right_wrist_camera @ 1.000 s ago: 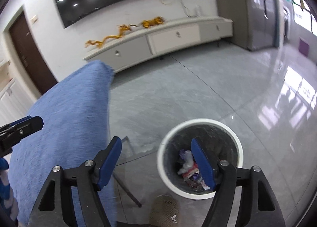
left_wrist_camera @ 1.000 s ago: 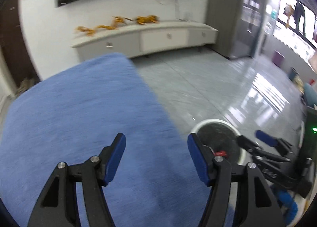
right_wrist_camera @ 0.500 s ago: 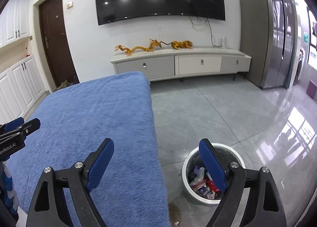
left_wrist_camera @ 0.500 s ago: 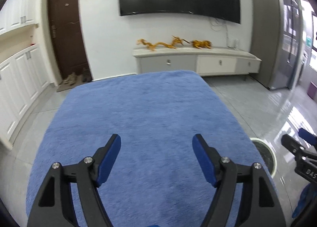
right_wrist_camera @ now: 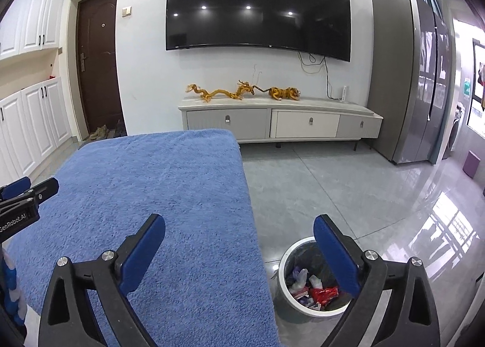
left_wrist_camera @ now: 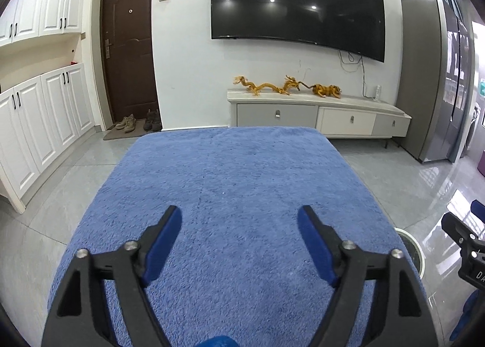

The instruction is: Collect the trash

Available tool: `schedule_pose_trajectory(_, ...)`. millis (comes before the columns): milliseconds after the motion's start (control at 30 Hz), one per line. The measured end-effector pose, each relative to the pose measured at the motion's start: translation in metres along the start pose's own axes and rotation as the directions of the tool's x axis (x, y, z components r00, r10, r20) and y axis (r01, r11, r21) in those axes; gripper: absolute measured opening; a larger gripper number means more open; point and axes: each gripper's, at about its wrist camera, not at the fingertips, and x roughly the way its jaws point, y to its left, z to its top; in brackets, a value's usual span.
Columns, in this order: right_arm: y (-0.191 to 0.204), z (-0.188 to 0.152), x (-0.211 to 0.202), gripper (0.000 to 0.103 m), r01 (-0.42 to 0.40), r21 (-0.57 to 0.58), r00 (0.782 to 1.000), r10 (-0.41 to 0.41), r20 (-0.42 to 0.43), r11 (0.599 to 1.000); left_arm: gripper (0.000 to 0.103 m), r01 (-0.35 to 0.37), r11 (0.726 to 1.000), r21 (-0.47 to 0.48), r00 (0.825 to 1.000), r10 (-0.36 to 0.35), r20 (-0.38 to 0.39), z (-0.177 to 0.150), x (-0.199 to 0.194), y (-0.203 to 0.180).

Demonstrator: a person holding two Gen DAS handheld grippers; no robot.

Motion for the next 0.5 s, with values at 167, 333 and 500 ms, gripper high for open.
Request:
schedule_pose_trajectory(167, 0.005, -0.003, -0.006, 0.103, 0.012, -0.005, 1.0, -0.012, 0.015, 1.0, 0.093, -0.018, 1.0, -0.005, 0.999, 0.019, 0.038, 0.0, -0.014, 0.002)
schedule_pose_trajectory(333, 0.007, -0.003, -0.012, 0.103, 0.037, -0.004, 0.998, -0.036, 0.046, 0.999, 0.102, -0.022, 1.0, -0.007, 0.998, 0.022, 0.057, 0.001, -0.02, 0.001)
schedule_pose_trajectory(500, 0.001, -0.006, -0.014, 0.103, 0.056, 0.013, 0.997, -0.057, 0.056, 0.998, 0.102, -0.031, 0.999, 0.013, 0.996, 0.03, 0.081, 0.001, -0.024, -0.005)
